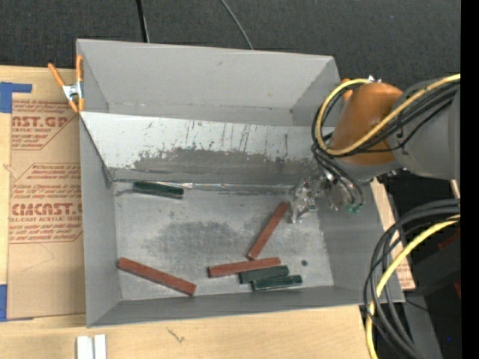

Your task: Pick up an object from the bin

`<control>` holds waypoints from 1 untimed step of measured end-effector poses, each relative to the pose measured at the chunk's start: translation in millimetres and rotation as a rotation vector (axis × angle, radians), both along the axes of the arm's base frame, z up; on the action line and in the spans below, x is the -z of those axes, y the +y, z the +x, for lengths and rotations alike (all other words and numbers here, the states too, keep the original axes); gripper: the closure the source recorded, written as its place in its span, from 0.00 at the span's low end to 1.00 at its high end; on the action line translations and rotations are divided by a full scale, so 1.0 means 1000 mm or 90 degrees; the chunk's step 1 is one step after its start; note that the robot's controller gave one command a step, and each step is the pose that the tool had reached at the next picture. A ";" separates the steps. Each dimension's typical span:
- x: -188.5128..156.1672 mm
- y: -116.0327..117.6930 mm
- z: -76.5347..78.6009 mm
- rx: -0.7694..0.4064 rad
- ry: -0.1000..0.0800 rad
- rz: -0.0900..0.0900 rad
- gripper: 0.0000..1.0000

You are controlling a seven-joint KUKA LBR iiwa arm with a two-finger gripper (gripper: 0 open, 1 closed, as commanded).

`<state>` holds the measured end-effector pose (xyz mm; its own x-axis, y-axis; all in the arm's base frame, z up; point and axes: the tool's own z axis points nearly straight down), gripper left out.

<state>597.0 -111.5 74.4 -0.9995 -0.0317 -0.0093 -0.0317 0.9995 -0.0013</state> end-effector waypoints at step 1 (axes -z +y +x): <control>0.002 0.000 -0.002 0.000 0.003 0.000 0.00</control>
Offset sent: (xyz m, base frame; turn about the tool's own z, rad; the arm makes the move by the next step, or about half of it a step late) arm 0.0000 0.0000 0.0000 0.0000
